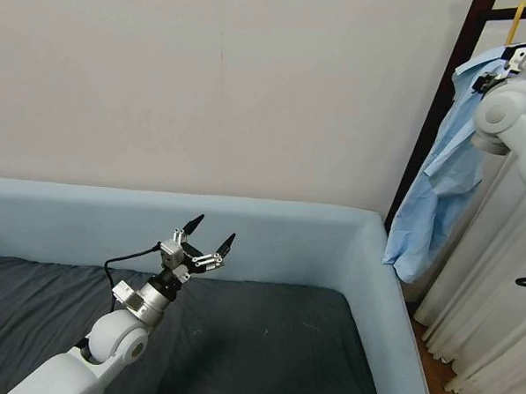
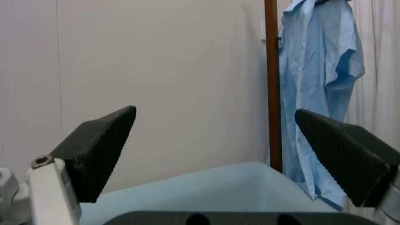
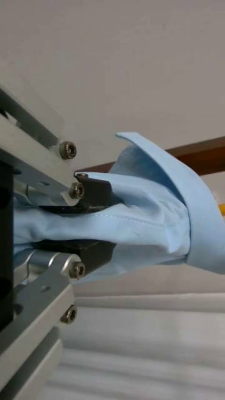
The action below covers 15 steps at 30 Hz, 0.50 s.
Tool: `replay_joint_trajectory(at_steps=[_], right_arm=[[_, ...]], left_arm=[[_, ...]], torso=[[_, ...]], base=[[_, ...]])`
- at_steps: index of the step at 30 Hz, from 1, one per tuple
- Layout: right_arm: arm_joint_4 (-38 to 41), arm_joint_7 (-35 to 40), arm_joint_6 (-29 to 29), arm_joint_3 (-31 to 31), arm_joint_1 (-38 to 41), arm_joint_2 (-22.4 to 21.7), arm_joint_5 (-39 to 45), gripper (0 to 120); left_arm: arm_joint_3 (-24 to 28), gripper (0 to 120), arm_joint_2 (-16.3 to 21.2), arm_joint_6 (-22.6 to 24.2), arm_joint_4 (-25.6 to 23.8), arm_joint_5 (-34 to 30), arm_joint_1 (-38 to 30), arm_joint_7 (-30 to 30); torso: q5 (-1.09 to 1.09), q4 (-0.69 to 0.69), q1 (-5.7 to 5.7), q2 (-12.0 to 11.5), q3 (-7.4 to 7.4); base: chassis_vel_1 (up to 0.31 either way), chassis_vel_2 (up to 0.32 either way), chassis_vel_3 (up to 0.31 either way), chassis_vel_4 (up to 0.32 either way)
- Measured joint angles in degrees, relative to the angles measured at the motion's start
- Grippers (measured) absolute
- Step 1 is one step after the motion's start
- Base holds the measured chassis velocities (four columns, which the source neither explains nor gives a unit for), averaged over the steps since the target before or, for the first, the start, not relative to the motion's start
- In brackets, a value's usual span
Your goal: Pick up the clothes from the sofa and hang them on the clothes hanger.
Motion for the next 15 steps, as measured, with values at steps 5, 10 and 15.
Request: replay_joint_trajectory(at_steps=[5, 10, 15], right_arm=[[4.2, -9.1, 2.6, 1.5, -2.5, -2.0, -0.1, 15], [10.1, -12.8, 4.4, 5.8, -8.3, -4.2, -5.6, 32], [20.9, -16.0, 4.8, 15.9, -21.3, -10.6, -11.1, 53]], left_arm=[[-0.3, 100, -0.1, 0.0, -0.1, 0.2, 0.5, 0.0], [-1.1, 100, -0.2, 0.0, -0.2, 0.8, 1.5, -0.5], [-1.9, 100, -0.2, -0.1, -0.6, 1.2, 2.5, -1.2]], torso=[[0.02, -0.04, 0.00, 0.0, 0.00], [0.00, 0.04, 0.00, 0.0, 0.00], [0.00, 0.05, -0.01, 0.0, 0.00]], base=[[0.000, 0.000, 0.000, 0.000], [0.000, 0.000, 0.000, 0.000], [0.000, 0.000, 0.000, 0.000]])
